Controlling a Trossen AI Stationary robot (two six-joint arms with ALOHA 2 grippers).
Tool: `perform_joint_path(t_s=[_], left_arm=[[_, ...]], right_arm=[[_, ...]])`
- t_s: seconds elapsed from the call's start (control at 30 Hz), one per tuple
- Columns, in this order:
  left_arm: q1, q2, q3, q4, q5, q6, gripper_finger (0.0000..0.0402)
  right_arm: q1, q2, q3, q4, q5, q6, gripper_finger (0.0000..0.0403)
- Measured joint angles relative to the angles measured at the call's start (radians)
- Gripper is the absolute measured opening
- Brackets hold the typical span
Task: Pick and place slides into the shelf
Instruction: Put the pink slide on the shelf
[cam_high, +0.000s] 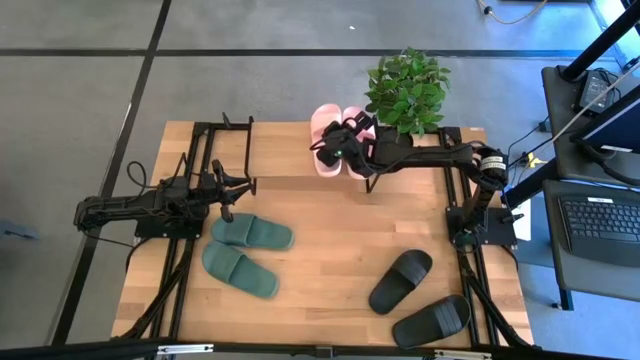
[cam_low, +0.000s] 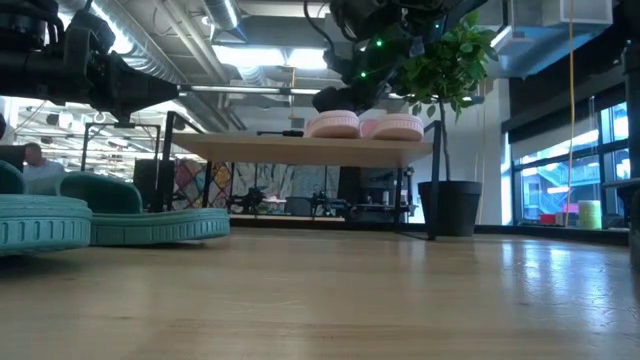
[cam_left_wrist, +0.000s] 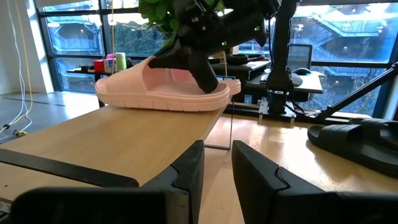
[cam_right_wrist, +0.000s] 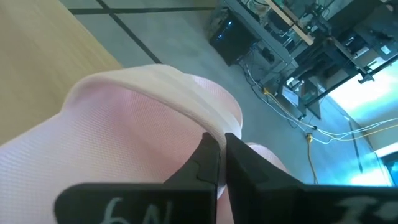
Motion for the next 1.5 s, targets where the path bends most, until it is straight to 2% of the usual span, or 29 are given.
perform_joint_path(t_s=[0.57, 0.93, 1.5], left_arm=[[0.000, 0.000, 0.000, 0.000, 0.000, 0.000, 0.0076], [0.000, 0.000, 0.000, 0.000, 0.000, 0.000, 0.0076], [0.000, 0.000, 0.000, 0.000, 0.000, 0.000, 0.0076]], right_arm=[[-0.008, 0.000, 0.000, -0.002, 0.002, -0.002, 0.0014], [-0.008, 0.000, 0.002, -0.008, 0.003, 0.005, 0.0076], [-0.008, 0.000, 0.002, -0.010, 0.003, 0.006, 0.0083]])
